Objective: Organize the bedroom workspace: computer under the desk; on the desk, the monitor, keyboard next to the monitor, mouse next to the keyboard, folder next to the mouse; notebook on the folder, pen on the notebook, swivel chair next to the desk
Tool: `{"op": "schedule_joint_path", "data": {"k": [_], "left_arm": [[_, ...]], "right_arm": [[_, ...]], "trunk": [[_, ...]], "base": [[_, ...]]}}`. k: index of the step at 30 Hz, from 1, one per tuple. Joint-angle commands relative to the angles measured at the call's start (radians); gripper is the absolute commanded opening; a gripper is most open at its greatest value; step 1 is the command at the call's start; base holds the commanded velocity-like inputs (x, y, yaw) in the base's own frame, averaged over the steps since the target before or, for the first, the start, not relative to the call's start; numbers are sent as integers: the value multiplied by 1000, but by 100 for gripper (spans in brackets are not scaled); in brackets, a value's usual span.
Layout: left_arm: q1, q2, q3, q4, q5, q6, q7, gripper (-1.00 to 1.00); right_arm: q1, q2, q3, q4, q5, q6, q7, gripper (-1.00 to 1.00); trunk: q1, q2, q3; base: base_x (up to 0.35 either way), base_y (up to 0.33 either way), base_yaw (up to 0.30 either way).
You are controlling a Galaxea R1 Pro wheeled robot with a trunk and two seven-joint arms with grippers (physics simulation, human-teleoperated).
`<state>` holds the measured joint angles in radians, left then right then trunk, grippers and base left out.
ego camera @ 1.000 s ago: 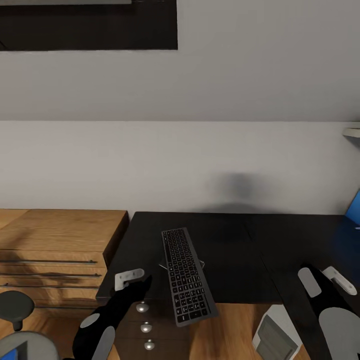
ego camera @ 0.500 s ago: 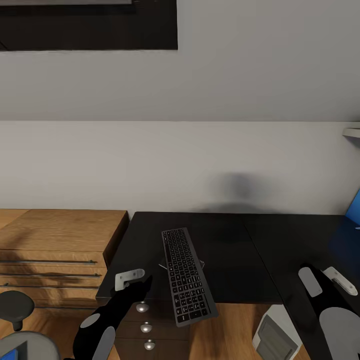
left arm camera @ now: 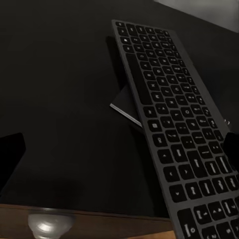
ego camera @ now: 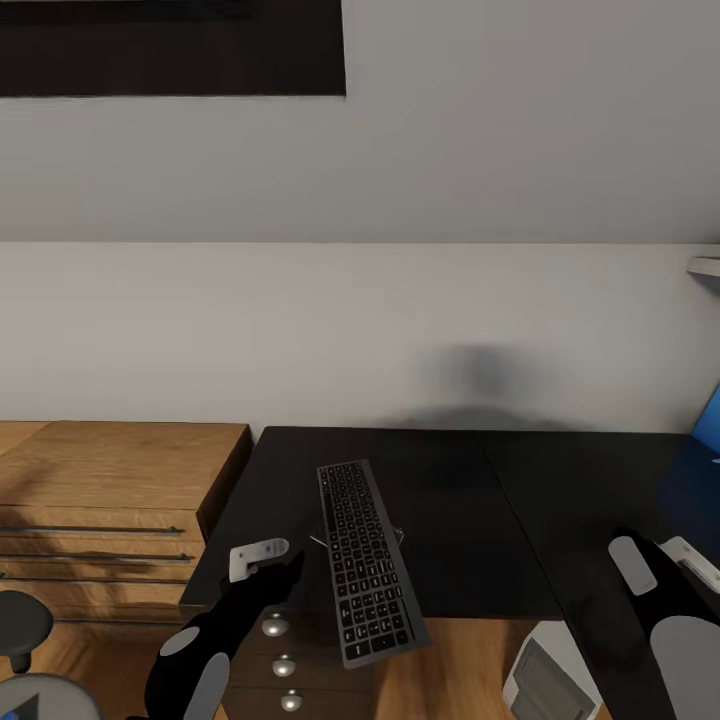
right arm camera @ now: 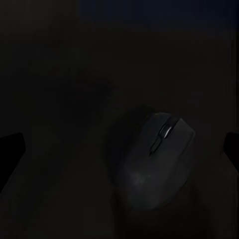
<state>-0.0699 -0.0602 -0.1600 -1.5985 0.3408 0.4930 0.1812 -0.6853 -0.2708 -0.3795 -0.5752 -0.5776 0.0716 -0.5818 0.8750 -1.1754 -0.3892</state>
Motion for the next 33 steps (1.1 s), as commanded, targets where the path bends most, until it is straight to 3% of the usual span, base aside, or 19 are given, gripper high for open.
{"op": "schedule_joint_path", "data": {"k": [1,7,12,20,29,33], "left_arm": [[-1,0,-1,-1,11,4,9,100],[-1,0,0,-1,11,4,9,100],[-1,0,2,-3,12,4,9,100],[-1,-2,47,-19,16,4,9,100],[-1,-3,54,-20,17,4,9,100],[-1,-3,54,-20,17,3,9,100]], "right_arm": [[0,-7,-1,0,-3,7,-4,100],[0,-45,-13,41,-6,6,-4,100],[0,-50,-14,46,-8,7,-4,100],[0,-51,-15,49,-10,11,-4,100],[0,-49,-15,48,-10,22,-7,100],[0,-48,-15,47,-10,84,-8,100]], "trunk": [[0,-1,-1],[0,-1,-1],[0,-1,-1],[0,-1,-1],[35,-64,-29],[50,-92,-42]], "base": [[12,-9,0],[63,-42,0],[47,-33,0],[4,-2,0],[0,0,0],[0,0,0]]}}
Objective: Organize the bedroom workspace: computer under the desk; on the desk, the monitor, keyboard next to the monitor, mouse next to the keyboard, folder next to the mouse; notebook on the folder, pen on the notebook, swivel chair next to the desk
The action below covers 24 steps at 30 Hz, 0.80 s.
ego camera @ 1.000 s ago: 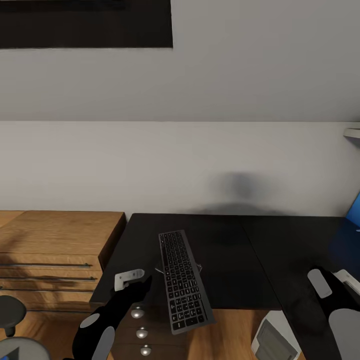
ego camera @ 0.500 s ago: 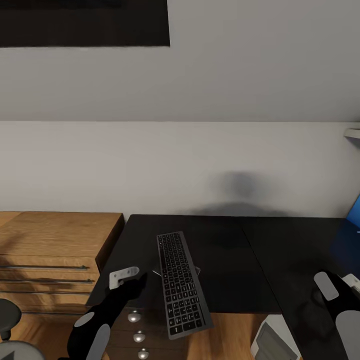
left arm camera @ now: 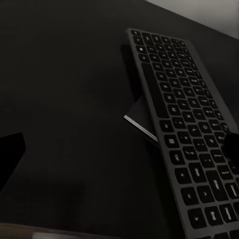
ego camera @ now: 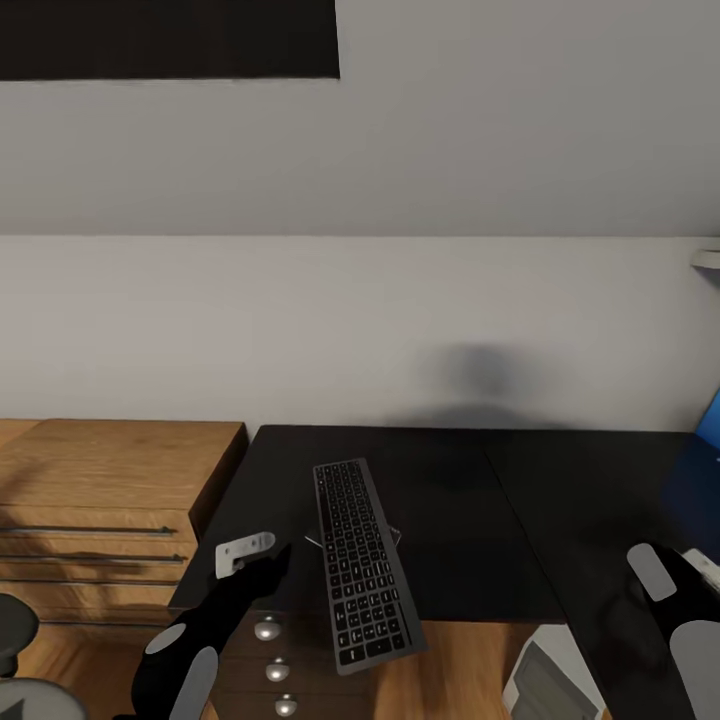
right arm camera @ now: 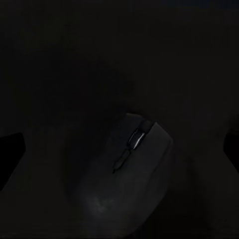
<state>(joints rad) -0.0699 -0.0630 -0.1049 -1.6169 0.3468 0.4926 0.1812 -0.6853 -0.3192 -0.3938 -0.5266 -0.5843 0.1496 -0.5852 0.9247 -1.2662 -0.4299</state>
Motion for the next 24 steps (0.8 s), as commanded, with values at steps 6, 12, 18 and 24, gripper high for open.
{"op": "schedule_joint_path", "data": {"k": [6,12,18,24], "left_arm": [[-1,0,-1,-1,11,4,9,100],[-1,0,-1,-1,11,4,9,100],[-1,0,-1,-1,11,4,9,100],[-1,0,-1,-1,11,3,9,100]], "right_arm": [[-1,1,0,-4,-3,58,-8,100],[-1,3,0,-4,-3,65,-14,100],[-1,3,1,-4,-3,76,-15,100],[-1,4,1,-4,-3,86,-15,100]], "trunk": [[12,-22,-11],[12,-22,-11],[12,-22,-11],[12,-22,-11]], "base": [[0,0,0],[0,0,0],[0,0,0],[0,0,0]]}}
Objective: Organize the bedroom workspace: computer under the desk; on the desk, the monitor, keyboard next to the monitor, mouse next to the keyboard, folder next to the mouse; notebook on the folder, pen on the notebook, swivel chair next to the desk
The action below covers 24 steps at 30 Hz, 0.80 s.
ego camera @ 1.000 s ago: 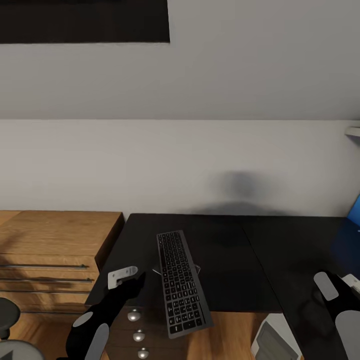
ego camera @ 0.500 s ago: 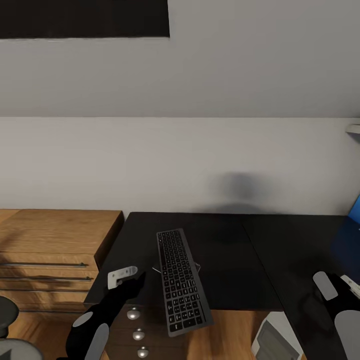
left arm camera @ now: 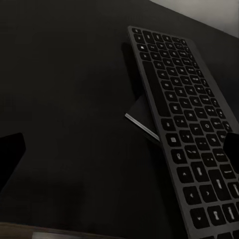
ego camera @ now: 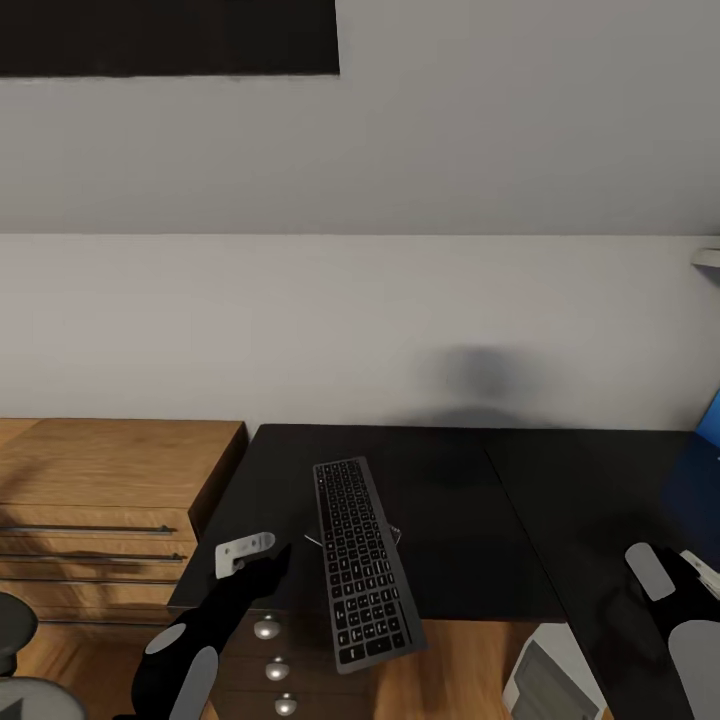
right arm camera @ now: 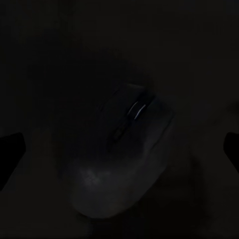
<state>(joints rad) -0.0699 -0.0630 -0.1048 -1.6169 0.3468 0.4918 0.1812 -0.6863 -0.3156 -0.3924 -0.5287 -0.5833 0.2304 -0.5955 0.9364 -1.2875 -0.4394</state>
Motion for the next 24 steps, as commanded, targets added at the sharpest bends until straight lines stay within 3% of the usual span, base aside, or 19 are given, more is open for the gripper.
{"op": "schedule_joint_path", "data": {"k": [1,12,17,24], "left_arm": [[-1,0,-1,-1,11,4,9,100],[-1,0,-1,-1,11,5,9,100],[-1,0,-1,-1,11,4,9,100],[-1,0,-1,-1,11,4,9,100]], "right_arm": [[0,0,0,-2,-4,6,-4,100],[0,1,0,-2,-4,5,-1,100],[1,1,0,-2,-4,3,0,100],[0,1,0,-2,-4,1,0,100]], "trunk": [[4,-8,-4],[12,-22,-11],[31,-57,-26],[31,-57,-26]], "base": [[0,0,0],[0,0,0],[0,0,0],[0,0,0]]}}
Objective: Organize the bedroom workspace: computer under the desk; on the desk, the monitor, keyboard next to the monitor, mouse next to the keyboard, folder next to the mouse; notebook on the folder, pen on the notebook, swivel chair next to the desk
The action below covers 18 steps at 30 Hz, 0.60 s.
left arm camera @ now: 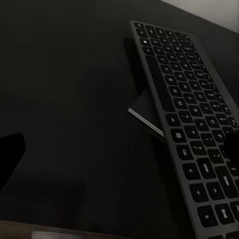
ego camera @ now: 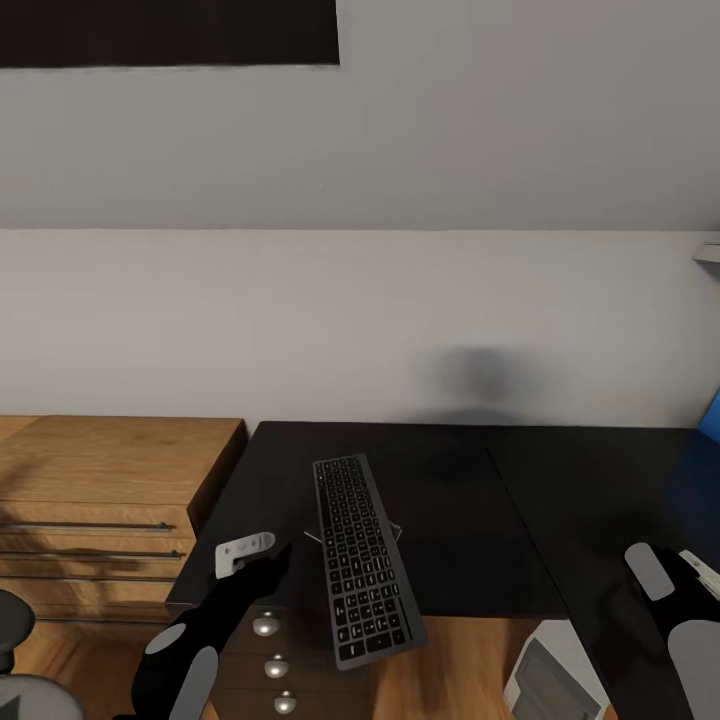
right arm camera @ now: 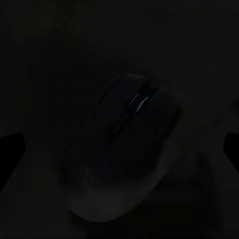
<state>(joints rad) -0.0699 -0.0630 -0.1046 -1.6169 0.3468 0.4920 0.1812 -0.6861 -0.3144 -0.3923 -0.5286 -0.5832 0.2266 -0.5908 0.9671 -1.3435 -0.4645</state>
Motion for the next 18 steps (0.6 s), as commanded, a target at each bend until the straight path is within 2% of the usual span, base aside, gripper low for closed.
{"op": "schedule_joint_path", "data": {"k": [1,7,10,18], "left_arm": [[-1,0,-1,-1,11,4,9,100],[-1,0,-1,-1,11,4,9,100],[-1,0,-1,-1,11,3,9,100],[-1,0,1,-1,11,3,9,100]], "right_arm": [[0,0,0,-2,-4,5,-4,100],[0,0,0,-2,-4,5,-4,100],[0,0,0,-2,-4,5,-4,100],[0,1,0,-2,-4,5,-3,100]], "trunk": [[0,-1,-1],[0,-1,-1],[12,-22,-11],[12,-22,-11]], "base": [[0,0,0],[0,0,0],[0,0,0],[0,0,0]]}}
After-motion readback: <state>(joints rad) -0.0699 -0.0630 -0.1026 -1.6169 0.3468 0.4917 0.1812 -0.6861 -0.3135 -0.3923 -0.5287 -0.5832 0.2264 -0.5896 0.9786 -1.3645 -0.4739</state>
